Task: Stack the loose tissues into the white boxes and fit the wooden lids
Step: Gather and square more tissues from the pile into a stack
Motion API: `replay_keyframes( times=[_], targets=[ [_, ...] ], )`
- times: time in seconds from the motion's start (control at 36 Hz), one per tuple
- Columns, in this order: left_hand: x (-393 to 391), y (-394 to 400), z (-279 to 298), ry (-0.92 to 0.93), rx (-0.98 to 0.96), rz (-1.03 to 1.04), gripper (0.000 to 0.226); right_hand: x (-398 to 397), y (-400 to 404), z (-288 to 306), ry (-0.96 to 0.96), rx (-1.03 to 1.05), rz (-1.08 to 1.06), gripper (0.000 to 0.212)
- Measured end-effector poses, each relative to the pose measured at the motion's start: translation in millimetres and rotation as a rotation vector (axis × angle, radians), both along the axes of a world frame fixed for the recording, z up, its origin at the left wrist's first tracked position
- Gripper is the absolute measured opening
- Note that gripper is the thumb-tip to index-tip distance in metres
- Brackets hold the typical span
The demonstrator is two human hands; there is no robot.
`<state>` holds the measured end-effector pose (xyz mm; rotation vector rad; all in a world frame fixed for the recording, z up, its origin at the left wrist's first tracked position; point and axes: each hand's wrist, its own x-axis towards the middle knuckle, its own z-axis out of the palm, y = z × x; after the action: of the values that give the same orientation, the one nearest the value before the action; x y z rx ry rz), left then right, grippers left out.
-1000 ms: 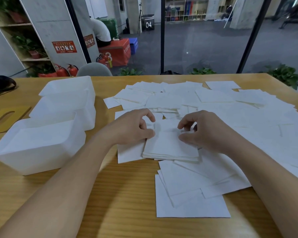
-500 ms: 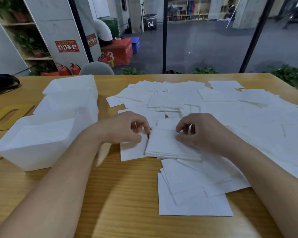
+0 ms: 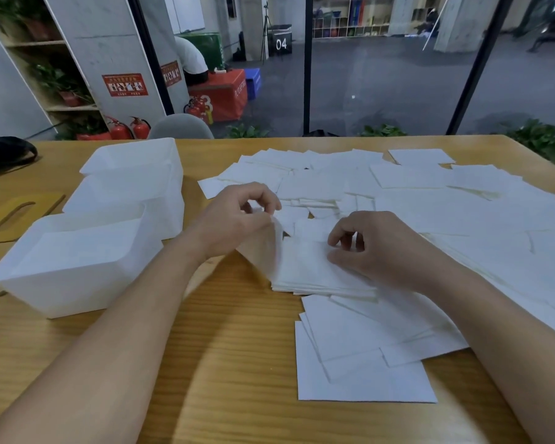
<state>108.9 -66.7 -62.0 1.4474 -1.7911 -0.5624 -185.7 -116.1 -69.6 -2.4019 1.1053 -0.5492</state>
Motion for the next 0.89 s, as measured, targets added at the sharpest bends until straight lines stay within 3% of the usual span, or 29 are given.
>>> replay_keyframes(
  times=[0.19,0.33,0.39,0.53,0.72,0.89],
  targets=[
    [-20.9,-2.8,-5.7,0.151,-0.065,-0.082,0.01,1.8,0.7,7.1,-0.09,-0.007,0.004,0.021],
    [-36.5,-1.2,-10.9,0.12,-0.039,-0.145,0.012,6.2,4.0,20.6,-0.563,0.275,-0.019,0.037],
    [-40.4,-0.8,-12.2,0.081,-0.028,-0.138,0.02,5.9,4.2,21.4,-0.623,0.297,-0.024,0.042],
    [-42.4,0.3,-10.0,0.095,-0.005,-0.106,0.034,3.7,-0.4,15.1,-0.48,0.129,0.012,0.005],
    [-28.5,0.6,-8.6,0.098,0.135,-0.007,0.013,-7.7,-10.4,14.6,-0.313,0.226,-0.084,0.011],
    [-25.5,4.1,-8.0,0.028,0.237,-0.014,0.008,-12.3,-14.9,11.9,-0.191,0.232,-0.086,0.015]
  ],
)
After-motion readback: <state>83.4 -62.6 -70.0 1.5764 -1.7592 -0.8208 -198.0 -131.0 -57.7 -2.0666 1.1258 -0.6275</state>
